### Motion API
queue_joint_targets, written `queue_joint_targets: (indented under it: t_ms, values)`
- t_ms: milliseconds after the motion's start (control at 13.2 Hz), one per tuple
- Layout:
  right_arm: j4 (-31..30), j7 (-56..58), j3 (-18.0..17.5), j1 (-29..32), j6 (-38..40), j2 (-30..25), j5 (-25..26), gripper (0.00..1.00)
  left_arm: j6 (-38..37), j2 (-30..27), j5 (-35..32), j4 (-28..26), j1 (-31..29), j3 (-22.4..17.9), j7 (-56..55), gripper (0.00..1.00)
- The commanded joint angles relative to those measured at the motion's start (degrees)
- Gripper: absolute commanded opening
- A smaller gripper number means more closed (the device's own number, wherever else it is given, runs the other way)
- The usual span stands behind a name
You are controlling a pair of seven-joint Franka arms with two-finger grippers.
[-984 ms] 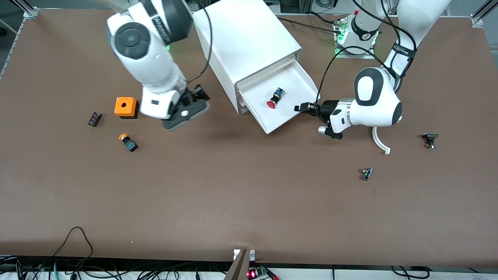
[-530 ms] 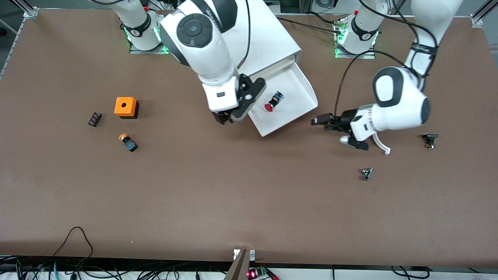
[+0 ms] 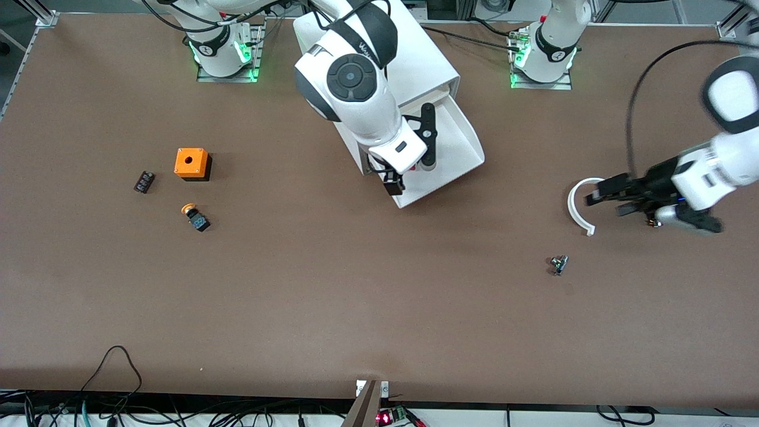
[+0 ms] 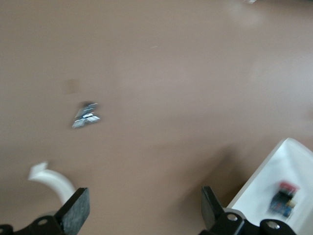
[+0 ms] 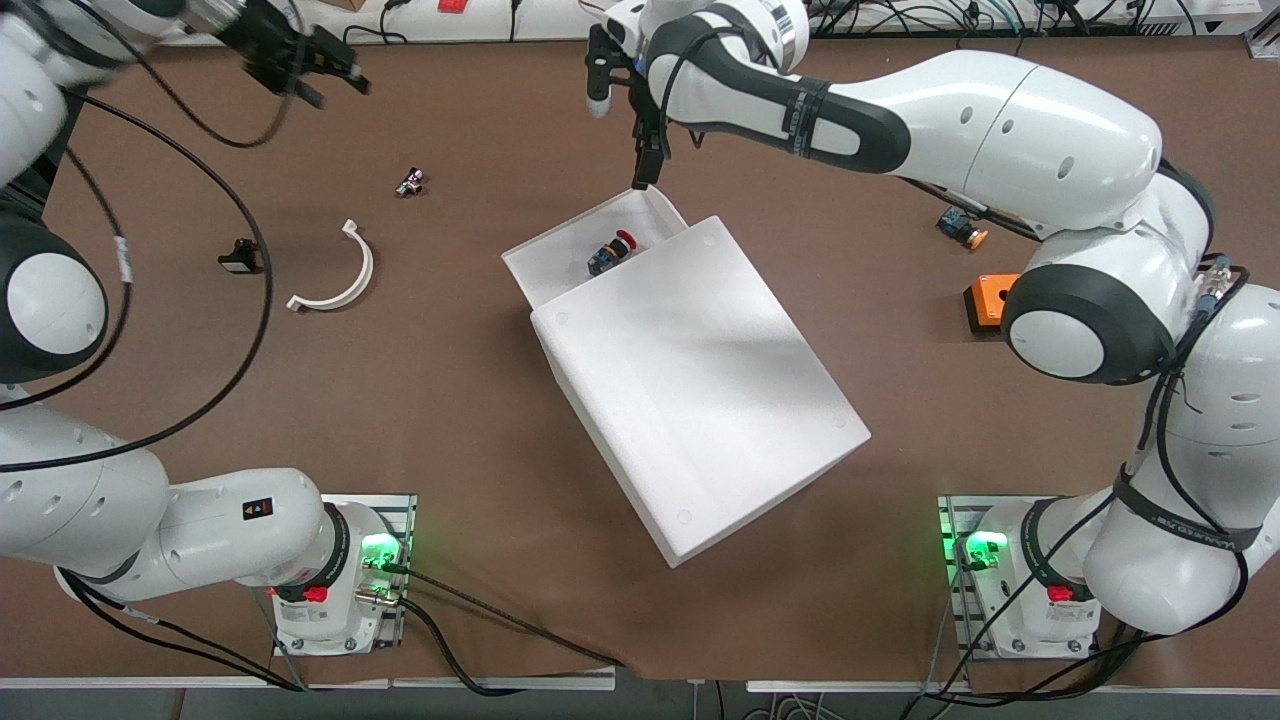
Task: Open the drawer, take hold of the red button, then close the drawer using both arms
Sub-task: 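Lower the right gripper into the drawer while the left gripper withdraws, then grasp the red push button inside the drawer with the right gripper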
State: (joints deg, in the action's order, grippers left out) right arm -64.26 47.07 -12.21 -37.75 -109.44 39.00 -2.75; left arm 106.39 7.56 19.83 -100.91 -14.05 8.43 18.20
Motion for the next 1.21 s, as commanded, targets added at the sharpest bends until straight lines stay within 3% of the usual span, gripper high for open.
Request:
queue_joint_targets:
  t_ms: [0,151,378,757,1135]
  values:
    - [2.47,4.87,-0.27,-3.11,1.33,1.87,5.19,1.00,-11.61,-0.26,-11.53,11.84,0.34,-0.08,-1.32,1.00]
    - [2.47,4.96,-0.10,-4.70,1.15,3.45,8.45,1.00,-14.97,-1.40,-17.87,14.15,0.78,0.53,-3.33,1.00]
    - [2.47,5.23,-0.27,-5.93,1.33,5.21,10.21,1.00,-17.80,-3.07,-23.42,13.46,1.66,2.02,-15.79,1.00]
    - [2.39,6.90,-0.88,-6.29,3.44,5.65,9.44,1.00,-17.36,-11.50,-22.91,3.37,1.57,2.03,-17.94,1.00]
    - [2.39,6.99,-2.56,-6.99,3.44,5.74,9.43,1.00,-16.40,-13.79,-22.73,-0.07,1.57,1.59,-18.03,1.00]
